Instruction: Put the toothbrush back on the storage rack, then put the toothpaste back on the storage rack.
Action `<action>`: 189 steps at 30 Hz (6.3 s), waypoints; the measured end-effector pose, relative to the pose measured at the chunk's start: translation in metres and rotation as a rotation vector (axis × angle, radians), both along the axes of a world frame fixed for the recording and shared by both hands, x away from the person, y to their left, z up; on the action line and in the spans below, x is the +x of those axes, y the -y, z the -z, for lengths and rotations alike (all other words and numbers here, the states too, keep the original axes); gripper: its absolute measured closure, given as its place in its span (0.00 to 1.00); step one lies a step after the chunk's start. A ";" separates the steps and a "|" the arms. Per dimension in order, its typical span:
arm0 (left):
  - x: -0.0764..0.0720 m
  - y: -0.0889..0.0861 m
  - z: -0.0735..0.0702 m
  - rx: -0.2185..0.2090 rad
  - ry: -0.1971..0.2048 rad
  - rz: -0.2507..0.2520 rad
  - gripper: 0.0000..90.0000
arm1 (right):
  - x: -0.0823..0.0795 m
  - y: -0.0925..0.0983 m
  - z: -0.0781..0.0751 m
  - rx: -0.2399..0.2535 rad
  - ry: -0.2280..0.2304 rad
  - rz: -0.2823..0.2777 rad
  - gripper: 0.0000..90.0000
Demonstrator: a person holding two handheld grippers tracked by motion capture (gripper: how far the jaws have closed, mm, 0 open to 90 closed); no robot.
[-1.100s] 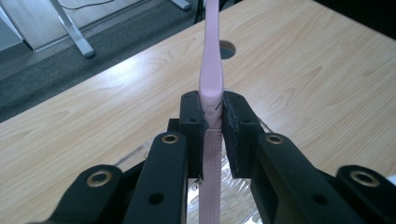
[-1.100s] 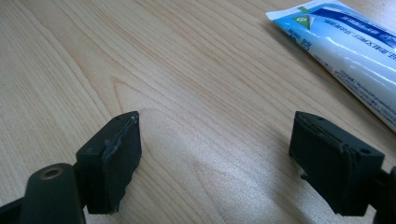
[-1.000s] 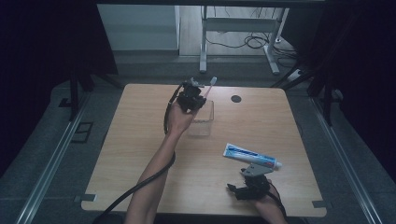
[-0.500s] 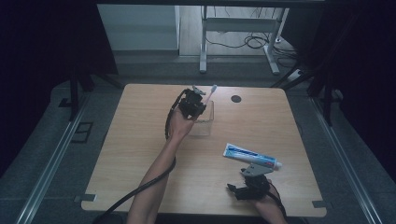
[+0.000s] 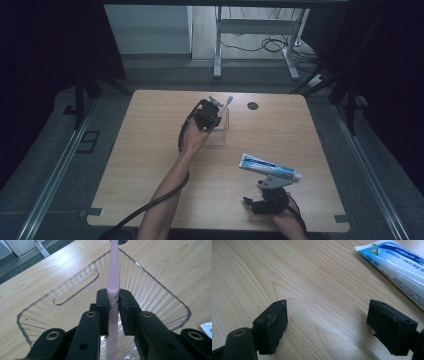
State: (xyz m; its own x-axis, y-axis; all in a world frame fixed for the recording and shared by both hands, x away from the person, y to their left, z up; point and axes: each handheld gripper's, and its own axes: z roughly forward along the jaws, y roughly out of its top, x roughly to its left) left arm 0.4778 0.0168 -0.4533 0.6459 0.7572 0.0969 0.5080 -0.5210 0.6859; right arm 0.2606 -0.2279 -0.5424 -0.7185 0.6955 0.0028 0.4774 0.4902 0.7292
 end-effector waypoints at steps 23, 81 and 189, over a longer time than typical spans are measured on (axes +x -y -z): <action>-0.005 0.005 0.004 0.040 0.015 0.010 0.74 | 0.000 0.000 0.000 0.000 0.000 -0.001 0.19; -0.067 -0.022 -0.034 -0.089 -0.010 0.132 0.21 | 0.000 0.000 0.000 -0.003 0.002 0.000 0.19; -0.192 -0.111 0.090 -0.088 -0.080 0.042 0.16 | -0.001 -0.001 0.000 0.005 -0.002 0.016 0.19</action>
